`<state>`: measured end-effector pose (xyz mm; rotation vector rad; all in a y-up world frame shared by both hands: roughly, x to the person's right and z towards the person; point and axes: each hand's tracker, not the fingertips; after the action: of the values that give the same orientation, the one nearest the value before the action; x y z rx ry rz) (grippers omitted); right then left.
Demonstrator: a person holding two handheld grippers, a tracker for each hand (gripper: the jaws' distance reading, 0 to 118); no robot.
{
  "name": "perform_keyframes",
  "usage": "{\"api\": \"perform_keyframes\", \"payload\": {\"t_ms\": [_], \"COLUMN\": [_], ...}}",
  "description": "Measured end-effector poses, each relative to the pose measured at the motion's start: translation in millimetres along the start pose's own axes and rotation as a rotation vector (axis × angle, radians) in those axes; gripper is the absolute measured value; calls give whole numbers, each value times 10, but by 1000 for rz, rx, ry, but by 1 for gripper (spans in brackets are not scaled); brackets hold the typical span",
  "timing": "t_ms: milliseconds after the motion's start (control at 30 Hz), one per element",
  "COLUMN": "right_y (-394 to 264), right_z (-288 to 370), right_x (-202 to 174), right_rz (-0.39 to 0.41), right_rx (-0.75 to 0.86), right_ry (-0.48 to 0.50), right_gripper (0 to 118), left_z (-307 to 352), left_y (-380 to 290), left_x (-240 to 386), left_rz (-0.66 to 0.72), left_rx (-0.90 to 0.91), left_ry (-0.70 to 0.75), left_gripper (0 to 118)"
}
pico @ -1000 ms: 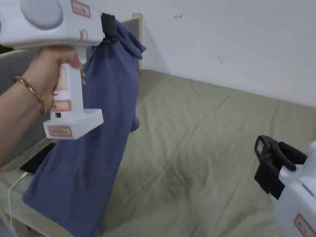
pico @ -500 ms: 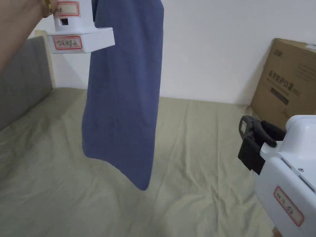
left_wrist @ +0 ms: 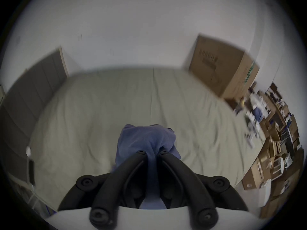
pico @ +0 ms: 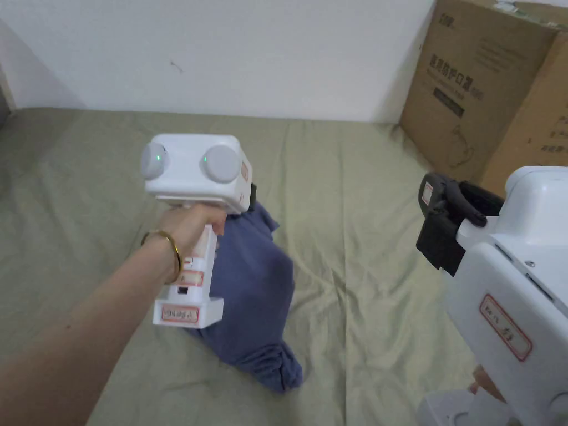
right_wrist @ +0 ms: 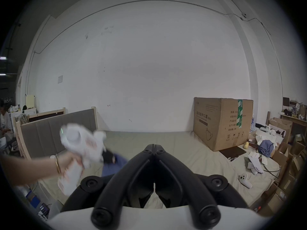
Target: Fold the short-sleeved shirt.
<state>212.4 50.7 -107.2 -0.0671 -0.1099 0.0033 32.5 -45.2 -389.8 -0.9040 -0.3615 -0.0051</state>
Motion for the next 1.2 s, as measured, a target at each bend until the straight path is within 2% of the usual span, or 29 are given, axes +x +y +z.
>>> {"api": "perform_keyframes", "payload": {"t_ms": [133,233,333,400,467,500,667,767,867,933,967,1033,1067,1133,1200], "right_y": [-109,-172,-213,-226,-226,-222,-179,-149,-117,-109,-113,-132,-150,-193,-254], "right_z": [-109,-202,-263,-283,-308,-322,-378,-446,-511,-560,-584,-623,-637,-643,-637], "right_x": [50,75,73,50,18,0,-120,-196,-255,-277,-285,-308,-316,-333,-345], "right_rz": [-1,-15,-27,-22,-13,-10,1,12,16,7,-4,-18,-21,-24,-29], "right_rx": [-41,-73,-89,-94,-93,-90,-64,-42,-22,-16,-16,-22,-27,-38,-54], "right_ry": [-10,-12,-12,-6,0,5,32,35,37,40,44,43,46,50,63], "right_gripper": [0,0,0,0,0,0,0,0,0,0,0,0,0,0,0], "left_z": [-609,-845,-761,-629,-376,-131,851,1323,1703,1839,1895,1917,1910,1855,1777], "left_y": [-757,-990,-927,-744,-556,-468,-302,-464,-666,-791,-860,-979,-1035,-1143,-1233], "left_x": [-20,-98,-222,-347,-465,-460,-591,-618,-662,-738,-763,-822,-840,-891,-944], "left_rz": [61,58,172,252,306,304,221,63,4,21,31,58,59,56,28], "left_rx": [-205,-250,-220,-222,-121,-22,399,631,771,797,799,813,813,812,735], "left_ry": [18,56,20,-56,-137,-127,-6,168,289,285,284,314,312,336,309], "left_gripper": [6,8,35,67,102,106,106,106,105,96,75,16,0,0,0]}}
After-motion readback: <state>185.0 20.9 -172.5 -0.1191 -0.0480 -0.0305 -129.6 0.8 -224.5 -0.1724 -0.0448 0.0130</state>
